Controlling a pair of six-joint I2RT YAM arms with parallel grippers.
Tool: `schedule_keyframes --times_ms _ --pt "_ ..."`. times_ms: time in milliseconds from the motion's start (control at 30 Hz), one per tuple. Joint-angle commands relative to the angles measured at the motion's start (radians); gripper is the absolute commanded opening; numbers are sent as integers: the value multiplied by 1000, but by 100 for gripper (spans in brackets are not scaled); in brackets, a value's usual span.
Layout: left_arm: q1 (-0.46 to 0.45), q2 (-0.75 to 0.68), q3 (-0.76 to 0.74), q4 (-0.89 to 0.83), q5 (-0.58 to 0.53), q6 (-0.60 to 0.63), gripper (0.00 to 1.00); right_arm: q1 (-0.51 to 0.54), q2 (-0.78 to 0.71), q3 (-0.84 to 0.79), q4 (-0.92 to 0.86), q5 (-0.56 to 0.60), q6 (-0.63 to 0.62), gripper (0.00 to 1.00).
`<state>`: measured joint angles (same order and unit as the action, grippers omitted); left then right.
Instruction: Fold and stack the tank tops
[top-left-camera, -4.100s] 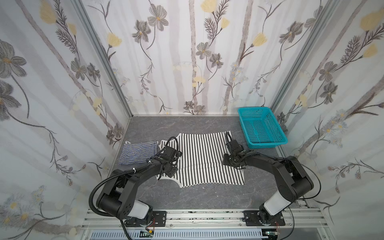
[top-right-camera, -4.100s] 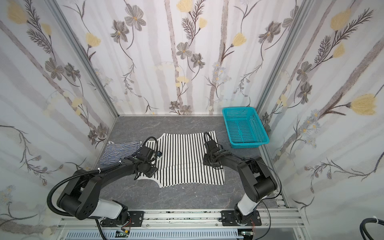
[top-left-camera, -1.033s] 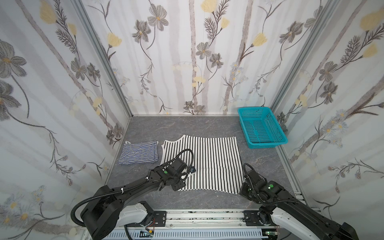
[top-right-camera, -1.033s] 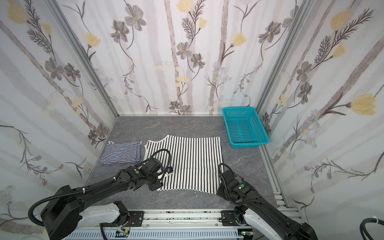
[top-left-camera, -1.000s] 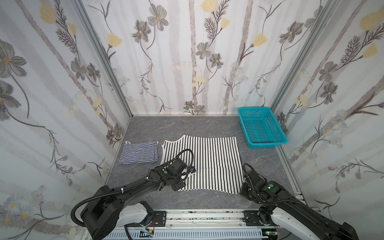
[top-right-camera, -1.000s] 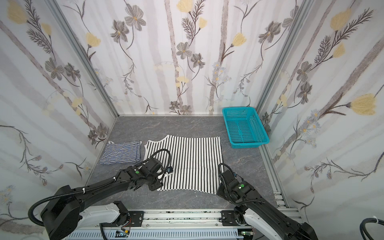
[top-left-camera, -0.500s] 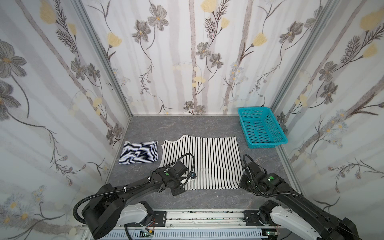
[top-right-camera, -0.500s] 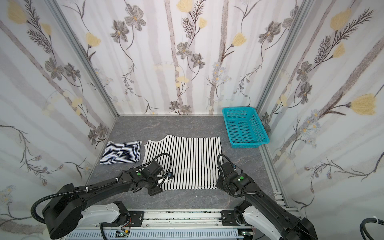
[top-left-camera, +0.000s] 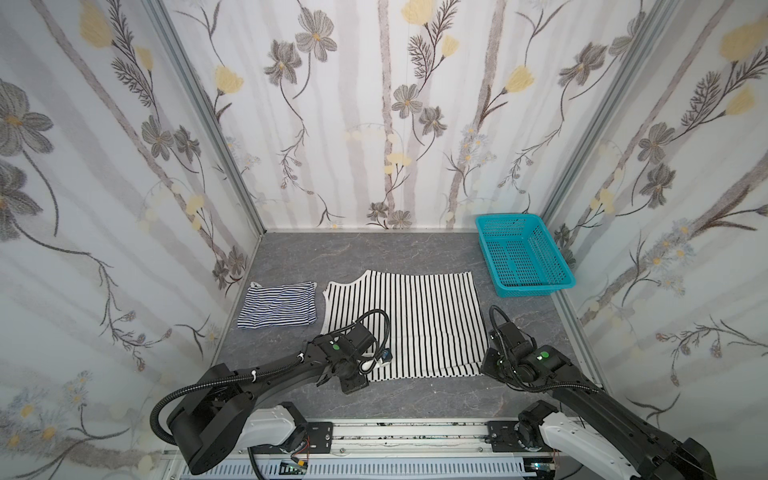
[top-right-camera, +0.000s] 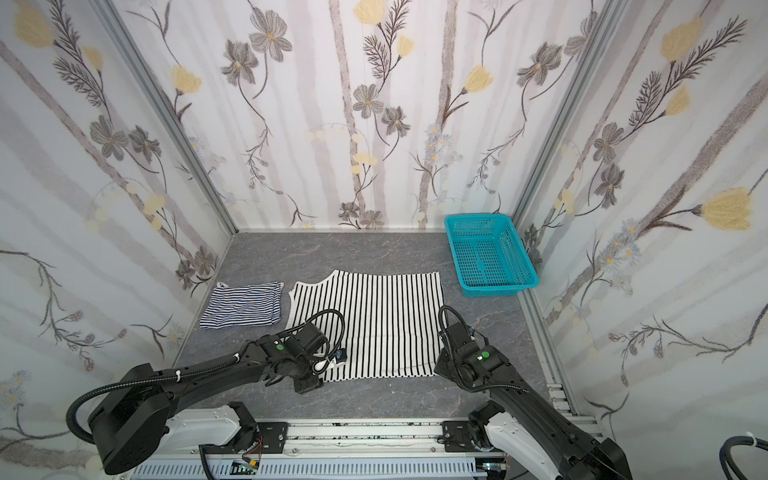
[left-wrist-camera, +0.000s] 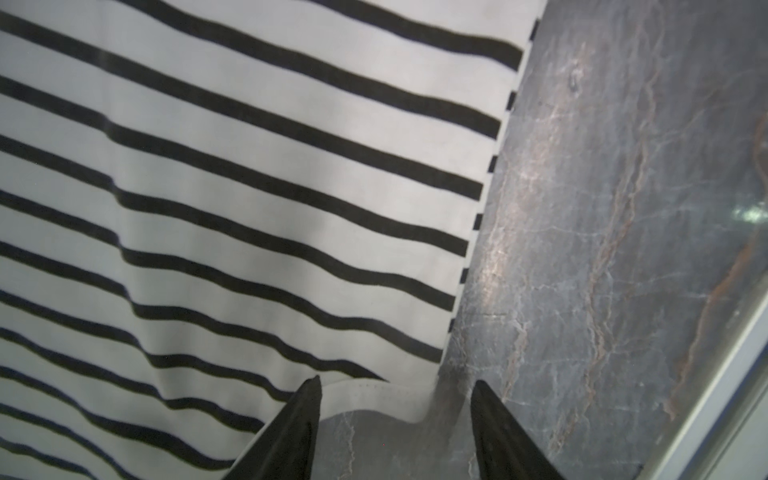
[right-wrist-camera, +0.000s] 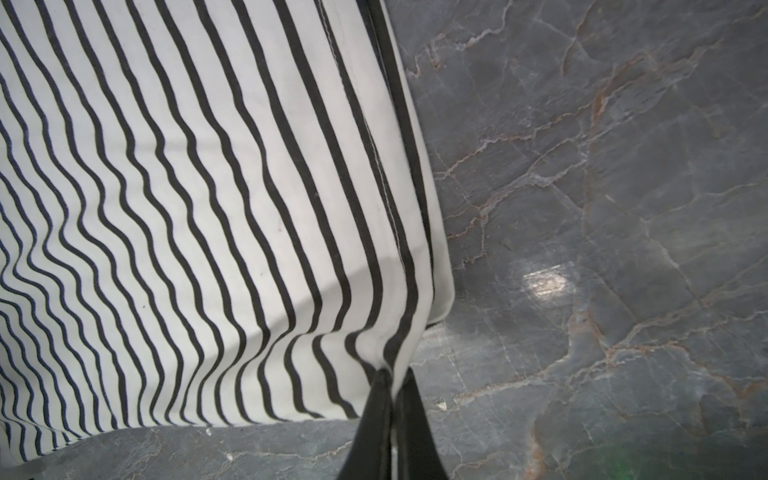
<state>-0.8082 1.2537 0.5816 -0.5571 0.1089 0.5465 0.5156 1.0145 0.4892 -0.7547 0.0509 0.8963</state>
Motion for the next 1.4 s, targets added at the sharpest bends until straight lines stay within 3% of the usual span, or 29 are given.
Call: schedule_keyframes --times_ms 0,200,567,767,1000,1200,1367 --pt "1 1 12 -10 20 7 55 -1 -2 -8 32 -6 -3 0" --pt "-4 29 4 -12 25 5 43 -1 -2 -7 35 -6 -4 0" --pt "-15 78 8 -11 54 -11 44 -2 10 -6 51 -16 -7 0" --pt "-38 125 5 -11 -19 -16 34 -1 7 5 48 -14 -8 0" --pt "-55 159 -9 -13 -86 -11 32 -5 6 24 37 -6 -18 0" --pt "-59 147 15 -22 -64 -10 9 -10 12 45 29 -6 -31 0" --pt "-61 108 58 -93 42 -7 0 -16 -11 59 -4 7 -33 0"
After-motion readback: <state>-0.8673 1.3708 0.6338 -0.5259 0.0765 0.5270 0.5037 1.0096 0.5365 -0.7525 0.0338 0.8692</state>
